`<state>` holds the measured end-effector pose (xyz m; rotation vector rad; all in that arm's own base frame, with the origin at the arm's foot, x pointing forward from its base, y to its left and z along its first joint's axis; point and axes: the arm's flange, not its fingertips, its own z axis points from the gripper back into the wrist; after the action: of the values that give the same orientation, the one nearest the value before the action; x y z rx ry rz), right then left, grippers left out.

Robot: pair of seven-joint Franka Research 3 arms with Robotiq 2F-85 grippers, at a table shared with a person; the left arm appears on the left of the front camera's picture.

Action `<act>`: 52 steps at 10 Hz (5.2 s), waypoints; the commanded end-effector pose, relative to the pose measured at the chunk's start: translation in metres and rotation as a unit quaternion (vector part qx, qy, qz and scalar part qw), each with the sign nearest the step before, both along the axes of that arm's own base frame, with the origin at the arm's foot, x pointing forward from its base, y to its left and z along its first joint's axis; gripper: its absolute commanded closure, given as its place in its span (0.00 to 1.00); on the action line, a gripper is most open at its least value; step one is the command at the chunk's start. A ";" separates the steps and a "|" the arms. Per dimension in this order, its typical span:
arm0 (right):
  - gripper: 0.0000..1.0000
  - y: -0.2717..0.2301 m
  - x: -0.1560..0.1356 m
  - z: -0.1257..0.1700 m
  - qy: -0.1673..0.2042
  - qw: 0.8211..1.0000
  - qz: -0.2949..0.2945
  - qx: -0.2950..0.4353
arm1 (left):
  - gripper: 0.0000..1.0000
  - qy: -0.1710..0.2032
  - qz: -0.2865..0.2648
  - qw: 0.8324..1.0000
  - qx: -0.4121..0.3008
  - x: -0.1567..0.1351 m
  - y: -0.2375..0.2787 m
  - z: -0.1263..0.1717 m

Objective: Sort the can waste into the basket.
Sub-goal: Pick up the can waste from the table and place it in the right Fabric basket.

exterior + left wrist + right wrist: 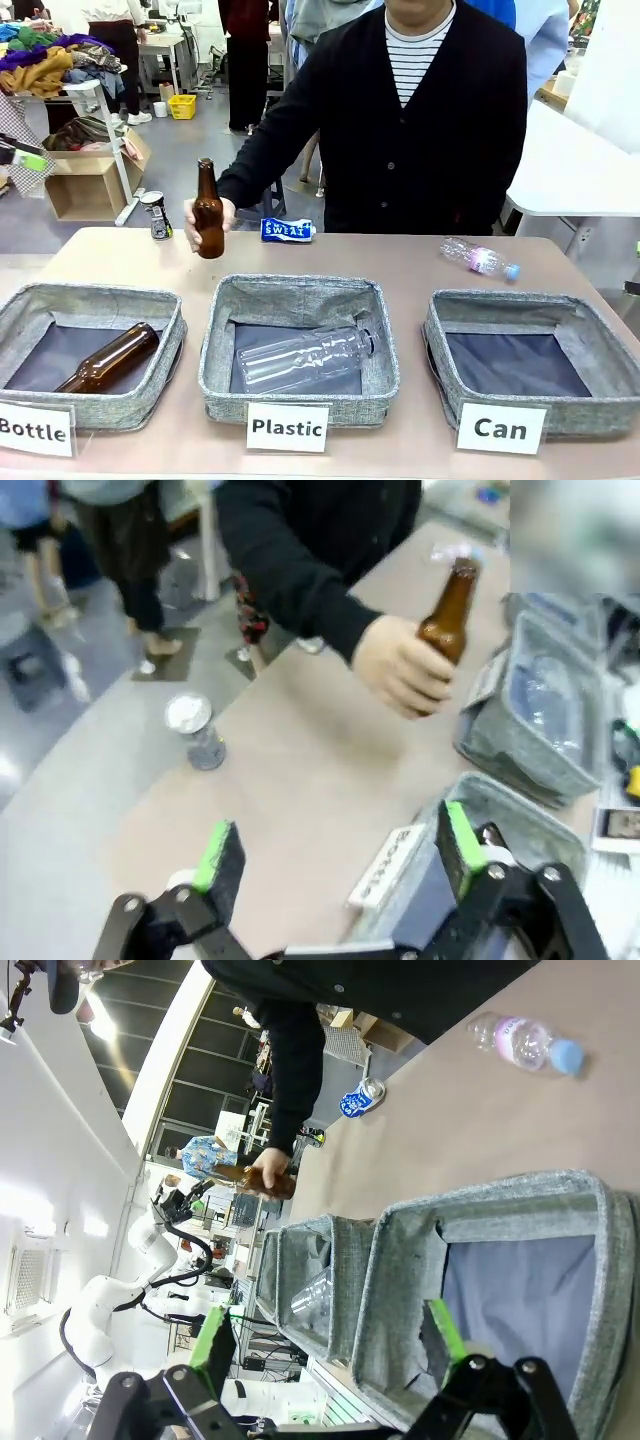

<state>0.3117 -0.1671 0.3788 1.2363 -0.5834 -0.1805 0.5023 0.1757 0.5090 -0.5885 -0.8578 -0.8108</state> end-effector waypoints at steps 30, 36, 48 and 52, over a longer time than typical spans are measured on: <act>0.00 0.000 0.002 0.001 -0.016 1.000 -0.002 0.000 | 0.00 -0.086 -0.094 0.911 0.393 0.133 -0.437 0.027; 0.00 0.000 0.002 0.001 -0.016 1.000 -0.002 0.000 | 0.00 -0.086 -0.099 0.898 0.419 0.146 -0.476 -0.008; 0.00 0.000 0.002 0.001 -0.016 1.000 -0.002 0.000 | 0.00 -0.034 -0.256 0.839 0.478 0.281 -0.519 -0.158; 0.00 0.000 0.002 0.001 -0.016 1.000 -0.002 0.000 | 0.00 -0.012 -0.263 0.842 0.471 0.299 -0.519 -0.183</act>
<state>0.3119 -0.1674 0.3795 1.2354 -0.5839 -0.1792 0.7565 -0.3228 0.3165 0.1251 -0.2288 -1.5834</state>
